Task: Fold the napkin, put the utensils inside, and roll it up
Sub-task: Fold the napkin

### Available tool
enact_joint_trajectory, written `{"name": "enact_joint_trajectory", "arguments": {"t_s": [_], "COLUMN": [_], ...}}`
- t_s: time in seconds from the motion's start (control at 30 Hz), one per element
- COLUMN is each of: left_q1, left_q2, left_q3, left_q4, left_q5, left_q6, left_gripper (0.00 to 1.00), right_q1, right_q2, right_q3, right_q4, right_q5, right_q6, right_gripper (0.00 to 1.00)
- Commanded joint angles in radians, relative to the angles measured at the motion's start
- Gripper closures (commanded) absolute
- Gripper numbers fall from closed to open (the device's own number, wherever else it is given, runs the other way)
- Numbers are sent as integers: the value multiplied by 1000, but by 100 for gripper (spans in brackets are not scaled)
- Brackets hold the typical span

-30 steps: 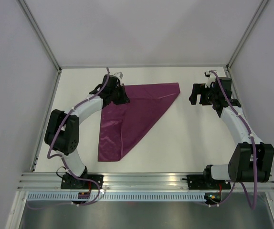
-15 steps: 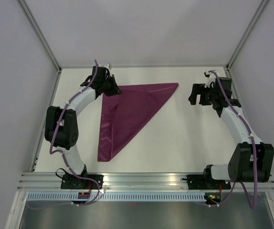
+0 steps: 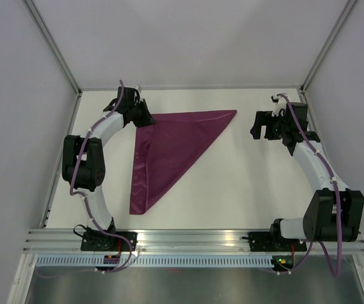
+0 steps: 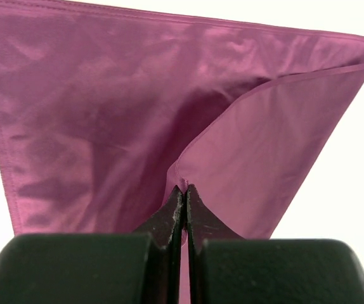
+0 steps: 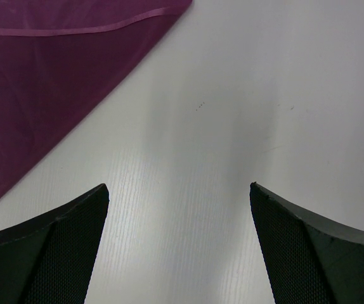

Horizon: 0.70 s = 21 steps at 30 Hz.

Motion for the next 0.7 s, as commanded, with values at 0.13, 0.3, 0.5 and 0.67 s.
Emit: {"name": "enact_joint_trajectory", "arguments": {"t_s": [0.13, 0.3, 0.5, 0.67], "left_q1": [46, 64, 80, 87], "left_q2": [31, 55, 93, 110], "left_q3": [82, 127, 167, 187], "left_q4": [-29, -47, -69, -75], "left_q5": [49, 62, 64, 72], "left_q6": [2, 2, 6, 5], "left_gripper": [98, 98, 98, 98], "right_q1": [-2, -4, -2, -4], "right_q2": [7, 4, 4, 4], "right_q3": [15, 15, 15, 14], "right_q4": [-2, -2, -2, -4], "right_q5": [-7, -6, -7, -9], "right_q6": [-2, -3, -2, -2], "right_gripper": [4, 4, 3, 4]}}
